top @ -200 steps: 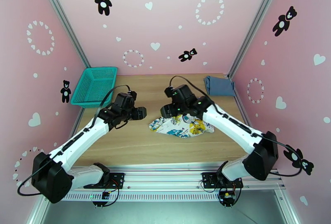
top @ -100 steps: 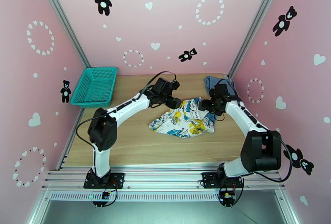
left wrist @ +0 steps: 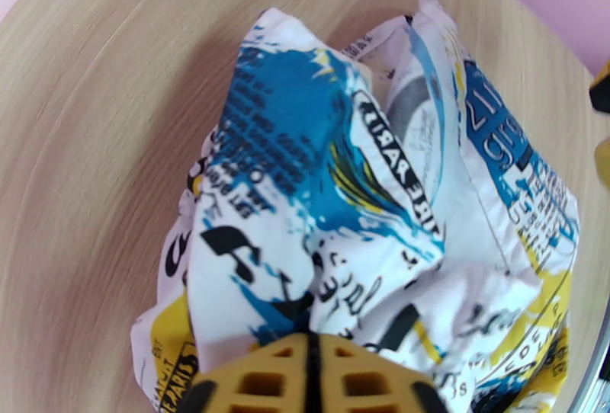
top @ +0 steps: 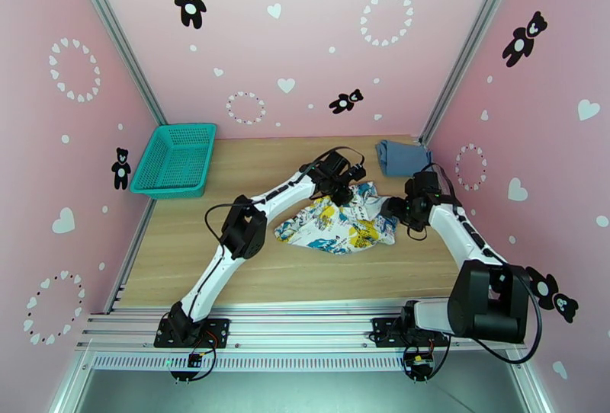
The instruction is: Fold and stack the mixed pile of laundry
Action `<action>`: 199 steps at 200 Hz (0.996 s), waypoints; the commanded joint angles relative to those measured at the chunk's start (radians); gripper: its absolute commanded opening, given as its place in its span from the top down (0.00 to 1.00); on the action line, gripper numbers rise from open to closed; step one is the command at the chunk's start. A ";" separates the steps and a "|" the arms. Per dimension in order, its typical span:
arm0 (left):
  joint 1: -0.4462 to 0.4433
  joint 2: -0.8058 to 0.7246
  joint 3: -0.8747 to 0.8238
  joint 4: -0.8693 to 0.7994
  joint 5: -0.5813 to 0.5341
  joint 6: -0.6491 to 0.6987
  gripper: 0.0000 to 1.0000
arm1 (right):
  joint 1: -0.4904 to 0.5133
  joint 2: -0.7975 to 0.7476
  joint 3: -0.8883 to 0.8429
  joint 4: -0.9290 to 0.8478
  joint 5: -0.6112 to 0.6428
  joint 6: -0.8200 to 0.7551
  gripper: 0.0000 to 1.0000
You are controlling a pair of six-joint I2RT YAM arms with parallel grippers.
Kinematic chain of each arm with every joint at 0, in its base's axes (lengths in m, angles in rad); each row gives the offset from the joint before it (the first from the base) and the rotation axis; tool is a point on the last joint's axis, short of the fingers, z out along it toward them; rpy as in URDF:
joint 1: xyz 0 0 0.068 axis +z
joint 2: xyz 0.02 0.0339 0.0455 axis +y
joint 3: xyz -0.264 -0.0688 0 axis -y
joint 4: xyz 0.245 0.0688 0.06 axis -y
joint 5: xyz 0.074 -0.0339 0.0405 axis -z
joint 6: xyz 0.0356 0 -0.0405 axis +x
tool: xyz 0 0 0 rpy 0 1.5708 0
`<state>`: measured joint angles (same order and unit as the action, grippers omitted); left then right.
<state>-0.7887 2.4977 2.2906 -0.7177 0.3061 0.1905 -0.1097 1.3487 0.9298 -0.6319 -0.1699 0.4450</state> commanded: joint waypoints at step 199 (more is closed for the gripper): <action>0.346 -1.146 -1.357 0.327 -0.303 -0.512 0.42 | 0.151 0.220 0.010 0.182 -0.102 0.019 0.25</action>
<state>-0.4011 1.4132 0.9249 -0.4149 0.0174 -0.2893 0.0238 1.4979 0.8989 -0.4706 -0.2333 0.4828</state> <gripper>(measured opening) 0.521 0.752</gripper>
